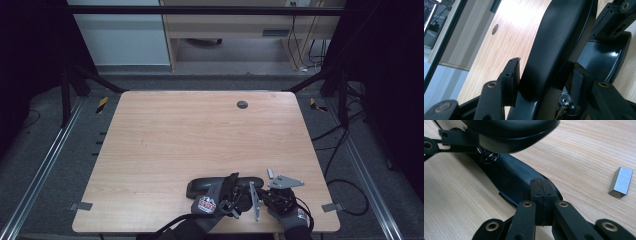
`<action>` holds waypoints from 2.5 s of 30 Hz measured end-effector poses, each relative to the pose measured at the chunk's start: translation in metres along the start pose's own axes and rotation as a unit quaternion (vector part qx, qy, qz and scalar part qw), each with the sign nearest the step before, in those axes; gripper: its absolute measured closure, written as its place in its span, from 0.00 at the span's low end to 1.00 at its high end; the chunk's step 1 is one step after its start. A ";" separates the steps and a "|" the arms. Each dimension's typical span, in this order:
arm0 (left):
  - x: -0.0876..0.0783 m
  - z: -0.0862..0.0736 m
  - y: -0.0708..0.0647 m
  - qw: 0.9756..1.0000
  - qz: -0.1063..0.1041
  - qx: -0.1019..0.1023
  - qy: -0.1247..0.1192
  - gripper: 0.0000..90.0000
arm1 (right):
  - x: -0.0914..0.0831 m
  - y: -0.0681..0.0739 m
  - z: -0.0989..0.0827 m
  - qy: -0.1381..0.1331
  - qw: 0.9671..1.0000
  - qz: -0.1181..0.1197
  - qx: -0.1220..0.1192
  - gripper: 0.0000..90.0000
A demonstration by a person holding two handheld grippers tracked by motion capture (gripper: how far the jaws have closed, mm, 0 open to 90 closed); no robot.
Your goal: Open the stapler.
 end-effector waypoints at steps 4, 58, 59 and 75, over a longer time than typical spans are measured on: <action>0.000 0.000 0.000 1.000 0.000 0.000 0.000 0.54 | 0.000 0.001 0.000 0.000 1.000 0.001 -0.001 1.00; -0.017 0.000 0.029 0.998 0.005 -0.060 -0.024 0.57 | 0.004 0.006 0.002 0.001 1.000 0.004 -0.005 1.00; -0.017 0.000 0.029 0.998 0.005 -0.060 -0.024 0.58 | 0.004 0.006 0.002 0.001 1.000 0.004 -0.005 1.00; -0.024 -0.002 0.042 0.996 0.001 -0.089 -0.032 0.59 | 0.004 0.006 0.002 0.001 1.000 0.004 -0.003 1.00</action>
Point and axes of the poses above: each handheld gripper's, and its own axes: x roughly forward along the jaws, z roughly out of its top, y roughly to its left, the point moved 8 cm from there along x, roughly forward along the jaws, and after that the axes turned 10 degrees about z, right-handed, at the moved point
